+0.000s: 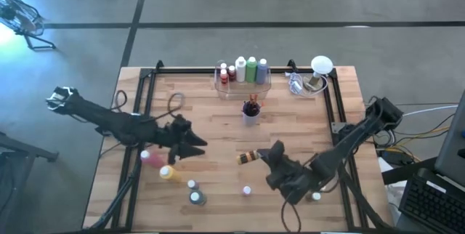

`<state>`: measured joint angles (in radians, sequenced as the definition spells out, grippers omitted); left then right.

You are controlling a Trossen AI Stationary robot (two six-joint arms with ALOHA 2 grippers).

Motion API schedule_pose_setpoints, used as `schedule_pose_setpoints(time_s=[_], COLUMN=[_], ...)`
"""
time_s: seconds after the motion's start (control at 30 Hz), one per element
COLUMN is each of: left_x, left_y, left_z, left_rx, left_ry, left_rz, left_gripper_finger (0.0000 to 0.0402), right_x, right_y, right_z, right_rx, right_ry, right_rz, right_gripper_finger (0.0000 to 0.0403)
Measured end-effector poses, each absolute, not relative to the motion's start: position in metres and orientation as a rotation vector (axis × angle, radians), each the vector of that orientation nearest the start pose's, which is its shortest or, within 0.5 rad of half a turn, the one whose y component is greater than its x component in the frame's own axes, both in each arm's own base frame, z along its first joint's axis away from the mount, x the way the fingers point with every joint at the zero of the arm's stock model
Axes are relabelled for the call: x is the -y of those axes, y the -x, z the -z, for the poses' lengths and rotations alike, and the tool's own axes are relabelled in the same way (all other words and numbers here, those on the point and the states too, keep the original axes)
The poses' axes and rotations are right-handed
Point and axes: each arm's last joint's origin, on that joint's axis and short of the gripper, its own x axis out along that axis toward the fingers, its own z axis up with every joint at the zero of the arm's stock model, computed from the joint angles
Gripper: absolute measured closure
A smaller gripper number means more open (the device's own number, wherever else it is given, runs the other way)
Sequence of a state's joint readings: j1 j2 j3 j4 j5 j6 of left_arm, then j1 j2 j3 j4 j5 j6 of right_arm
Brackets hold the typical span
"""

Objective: Pick & Place Paint Supplies
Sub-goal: Put the yellow black paint bottle into the transparent bin

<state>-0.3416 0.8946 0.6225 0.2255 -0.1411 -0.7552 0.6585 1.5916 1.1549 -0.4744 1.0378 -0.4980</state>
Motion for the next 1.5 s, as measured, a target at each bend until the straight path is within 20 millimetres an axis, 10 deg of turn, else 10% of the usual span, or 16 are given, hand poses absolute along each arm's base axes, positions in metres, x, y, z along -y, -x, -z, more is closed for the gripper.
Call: schedule_pose_setpoints(time_s=[0.4,1.5], left_x=[0.050,0.037], left_y=[-0.261,-0.352], left_z=[-0.330,-0.278], left_rx=[-0.446,-0.778], left_ry=[0.824,0.892], left_rz=[0.184,0.448], left_gripper_finger=[0.0179,0.0179], right_x=[-0.209,-0.215], right_y=[-0.294,-0.300], right_z=[-0.225,-0.239], right_rx=[-0.764,-0.731], right_ry=[1.510,1.505], right_rz=[0.314,0.299], right_gripper_finger=[0.0290,0.0290])
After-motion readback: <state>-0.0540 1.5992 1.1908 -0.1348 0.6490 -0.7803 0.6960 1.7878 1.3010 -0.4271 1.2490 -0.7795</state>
